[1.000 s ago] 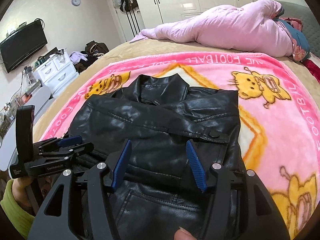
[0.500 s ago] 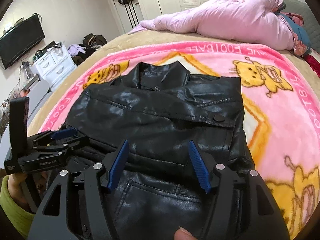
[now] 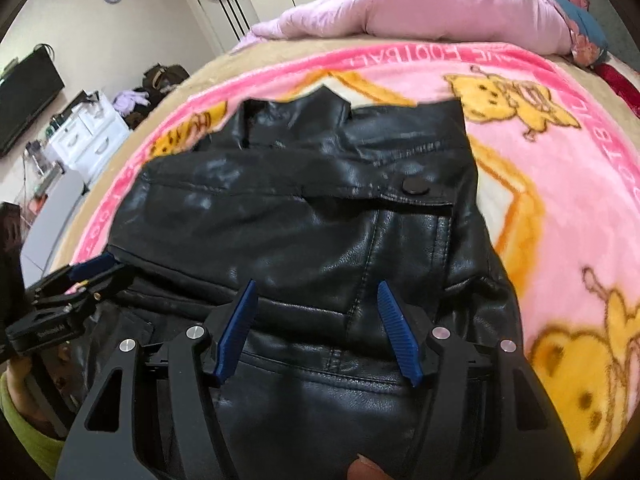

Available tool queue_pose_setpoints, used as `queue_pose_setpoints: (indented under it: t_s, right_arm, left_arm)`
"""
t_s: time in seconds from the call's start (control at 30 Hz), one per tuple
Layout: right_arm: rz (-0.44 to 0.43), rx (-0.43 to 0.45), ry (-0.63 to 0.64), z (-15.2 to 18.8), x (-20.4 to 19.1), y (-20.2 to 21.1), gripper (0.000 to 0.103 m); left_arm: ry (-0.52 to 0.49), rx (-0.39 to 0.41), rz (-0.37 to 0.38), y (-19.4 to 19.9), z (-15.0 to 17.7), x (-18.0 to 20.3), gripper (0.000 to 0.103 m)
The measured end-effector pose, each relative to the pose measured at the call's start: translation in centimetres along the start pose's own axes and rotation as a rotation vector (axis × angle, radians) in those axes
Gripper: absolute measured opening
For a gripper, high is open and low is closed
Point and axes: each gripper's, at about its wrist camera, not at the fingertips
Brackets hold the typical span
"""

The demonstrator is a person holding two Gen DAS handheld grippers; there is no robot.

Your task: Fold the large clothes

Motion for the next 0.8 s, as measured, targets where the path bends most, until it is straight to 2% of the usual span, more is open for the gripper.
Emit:
queue_pose_setpoints:
  t_s: [0.07,0.1,0.17,0.2,0.3,0.4,0.8]
  right_arm:
    - [-0.003,0.040,0.007,0.0,-0.2,1.2,0.066]
    - [0.000,0.054,0.009,0.0,-0.2,1.5,0.071]
    - [0.008,0.078,0.014,0.3,-0.4,2.4,0.075]
    - [0.011,0.084,0.016,0.4,-0.4,2.6,0.077]
    - [0.015,0.118,0.025,0.7,-0.6,3.6,0.087]
    - [0.017,0.153,0.022,1.0,-0.7,4.7,0.092]
    - [0.025,0.241,-0.009,1.8,-0.4,7.8,0.096]
  left_arm:
    - [0.003,0.003,-0.003,0.2,0.0,0.1,0.082]
    - [0.004,0.005,-0.002,0.4,0.0,0.2,0.083]
    - [0.005,0.007,0.001,0.7,0.0,0.3,0.086]
    - [0.005,0.009,-0.001,0.9,0.1,0.3,0.092]
    - [-0.001,0.025,0.002,1.5,0.1,0.5,0.093]
    - [0.005,0.032,0.009,1.9,0.1,0.5,0.093]
    - [0.014,0.050,0.018,3.7,0.6,0.9,0.093]
Point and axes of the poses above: each gripper's, at about its wrist camera, not at the fingertips, and y roughly against the way its jaws point, x to its right, z to its underside, and after that the axes turned 7 degrees about z, right-handed
